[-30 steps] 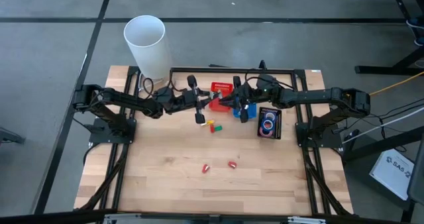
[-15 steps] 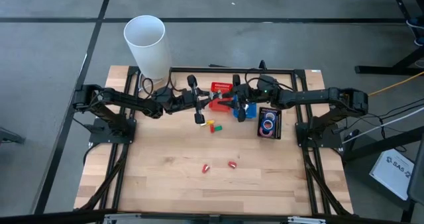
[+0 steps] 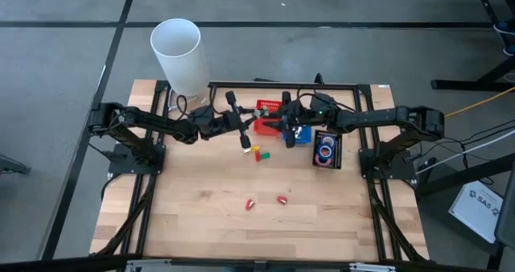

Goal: Pick and place Stapler, Stapler remover, tape
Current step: Put the gray staple remover into the blue bin

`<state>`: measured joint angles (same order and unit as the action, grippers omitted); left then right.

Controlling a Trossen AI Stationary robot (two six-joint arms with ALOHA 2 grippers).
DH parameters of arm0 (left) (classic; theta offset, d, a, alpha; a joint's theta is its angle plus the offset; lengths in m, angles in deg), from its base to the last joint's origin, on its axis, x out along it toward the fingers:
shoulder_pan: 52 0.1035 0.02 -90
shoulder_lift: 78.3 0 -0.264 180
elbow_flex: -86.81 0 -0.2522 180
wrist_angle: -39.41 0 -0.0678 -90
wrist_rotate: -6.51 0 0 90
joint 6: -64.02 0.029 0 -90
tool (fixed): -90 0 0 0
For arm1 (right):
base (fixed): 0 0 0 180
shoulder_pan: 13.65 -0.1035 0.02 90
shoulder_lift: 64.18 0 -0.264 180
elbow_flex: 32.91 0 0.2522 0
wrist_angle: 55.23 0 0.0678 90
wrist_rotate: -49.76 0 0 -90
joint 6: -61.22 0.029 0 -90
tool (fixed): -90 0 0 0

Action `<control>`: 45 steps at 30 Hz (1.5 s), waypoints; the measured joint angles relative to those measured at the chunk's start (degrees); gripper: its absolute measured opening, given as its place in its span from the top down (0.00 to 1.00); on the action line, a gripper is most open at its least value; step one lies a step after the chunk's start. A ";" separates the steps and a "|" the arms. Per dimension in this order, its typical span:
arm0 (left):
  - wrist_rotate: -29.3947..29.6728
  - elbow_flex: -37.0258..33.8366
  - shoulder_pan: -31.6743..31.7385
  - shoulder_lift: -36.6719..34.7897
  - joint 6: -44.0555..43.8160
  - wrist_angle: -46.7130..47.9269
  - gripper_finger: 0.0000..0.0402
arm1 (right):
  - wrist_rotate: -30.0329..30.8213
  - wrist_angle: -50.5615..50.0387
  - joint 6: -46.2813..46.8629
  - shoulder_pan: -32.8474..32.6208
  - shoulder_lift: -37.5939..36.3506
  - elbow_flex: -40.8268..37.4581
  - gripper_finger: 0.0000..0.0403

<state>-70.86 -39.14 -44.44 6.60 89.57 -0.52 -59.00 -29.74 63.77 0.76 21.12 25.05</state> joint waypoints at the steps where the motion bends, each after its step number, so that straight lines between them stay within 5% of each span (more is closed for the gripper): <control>1: 0.59 0.00 -0.23 0.00 1.11 0.06 0.90 | 0.57 0.01 0.38 0.10 0.00 0.00 0.75; 13: 6.59 0.02 -2.32 -0.02 10.61 3.39 0.90 | 1.16 -0.01 4.78 1.97 0.02 -0.02 0.76; 25: 7.02 0.00 -2.28 -0.02 11.67 3.57 0.90 | 1.42 -1.38 4.29 1.99 0.02 0.00 0.98; 45: 8.71 0.00 -2.01 -0.04 3.42 5.25 0.66 | 1.38 -2.79 1.46 1.99 0.02 0.00 1.00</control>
<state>-62.15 -39.14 -46.45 6.56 92.99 4.73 -57.62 -32.52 65.23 2.76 21.14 25.05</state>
